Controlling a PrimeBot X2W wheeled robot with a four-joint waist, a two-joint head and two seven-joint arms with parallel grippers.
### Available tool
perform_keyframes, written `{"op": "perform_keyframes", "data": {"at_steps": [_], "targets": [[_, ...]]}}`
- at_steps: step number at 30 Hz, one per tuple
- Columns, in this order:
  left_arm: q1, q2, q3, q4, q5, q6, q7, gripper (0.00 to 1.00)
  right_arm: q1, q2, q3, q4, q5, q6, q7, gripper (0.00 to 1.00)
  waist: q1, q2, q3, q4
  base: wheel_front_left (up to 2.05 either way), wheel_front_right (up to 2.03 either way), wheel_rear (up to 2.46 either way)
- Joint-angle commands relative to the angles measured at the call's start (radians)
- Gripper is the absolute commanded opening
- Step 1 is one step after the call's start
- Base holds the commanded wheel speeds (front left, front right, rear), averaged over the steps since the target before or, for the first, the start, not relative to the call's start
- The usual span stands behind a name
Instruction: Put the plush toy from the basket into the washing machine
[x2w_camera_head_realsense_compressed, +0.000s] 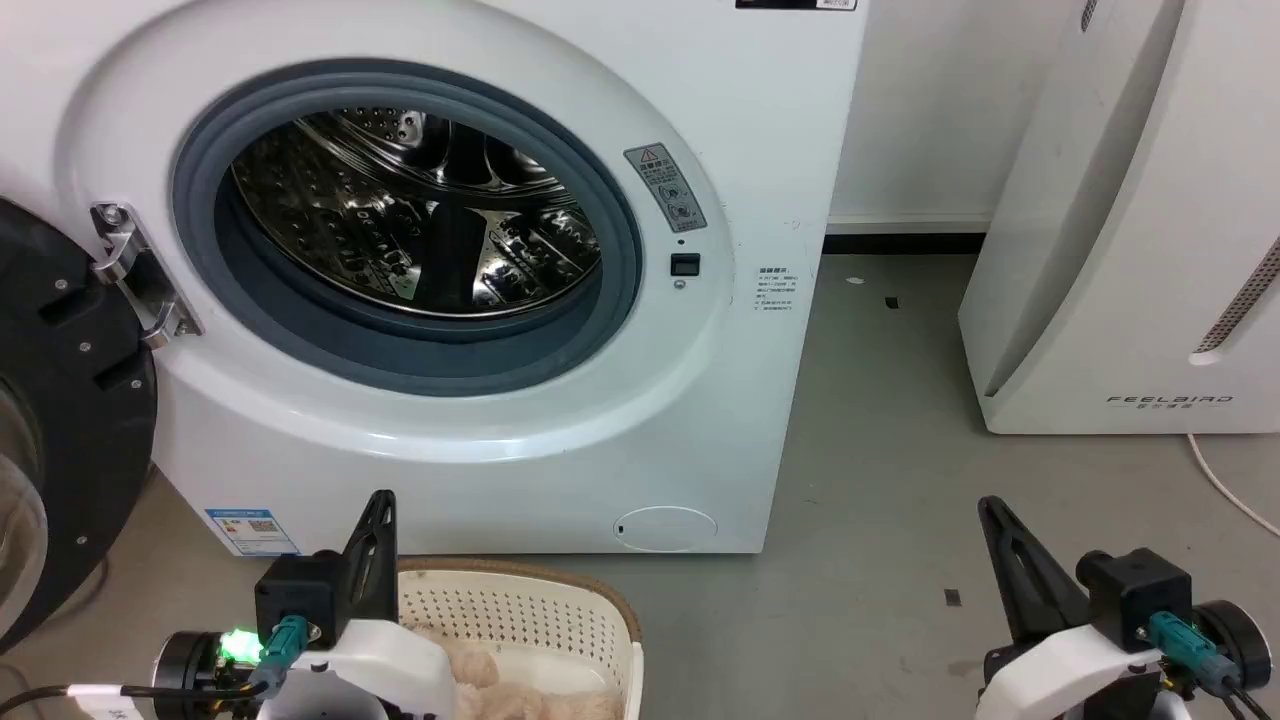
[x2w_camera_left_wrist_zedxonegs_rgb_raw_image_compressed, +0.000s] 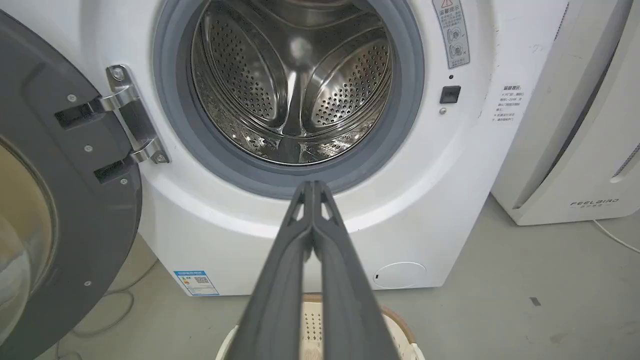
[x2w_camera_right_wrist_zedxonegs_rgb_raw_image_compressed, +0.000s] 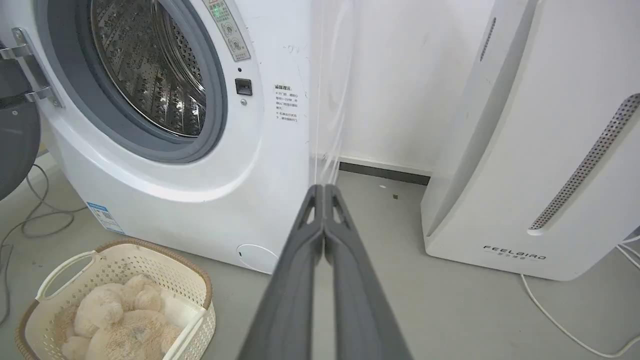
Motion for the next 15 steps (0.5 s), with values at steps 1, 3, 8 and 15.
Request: {"op": "perform_keyframes", "data": {"at_steps": [1, 3, 8, 15], "targets": [[-0.001, 0.000, 0.000, -0.004, 0.002, -0.004, 0.000, 0.00, -0.014, -0.001, 0.000, -0.004, -0.008, 0.001, 0.001, 0.00, 0.0000, 0.0000, 0.000, 0.000, 0.00, 0.00, 0.00], [-0.001, 0.000, 0.000, -0.004, 0.002, -0.004, 0.000, 0.00, -0.014, -0.001, 0.000, -0.004, -0.008, 0.001, 0.001, 0.00, 0.0000, 0.0000, 0.000, 0.000, 0.00, 0.00, 0.00], [-0.001, 0.000, 0.000, -0.004, 0.002, -0.004, 0.000, 0.00, -0.014, -0.001, 0.000, -0.004, -0.008, 0.001, 0.001, 0.00, 0.0000, 0.0000, 0.000, 0.000, 0.00, 0.00, 0.00], [-0.001, 0.000, 0.000, -0.004, 0.002, -0.004, 0.000, 0.00, -0.014, -0.001, 0.000, -0.004, -0.008, 0.001, 0.001, 0.00, 0.0000, 0.0000, 0.000, 0.000, 0.00, 0.00, 0.00]]}}
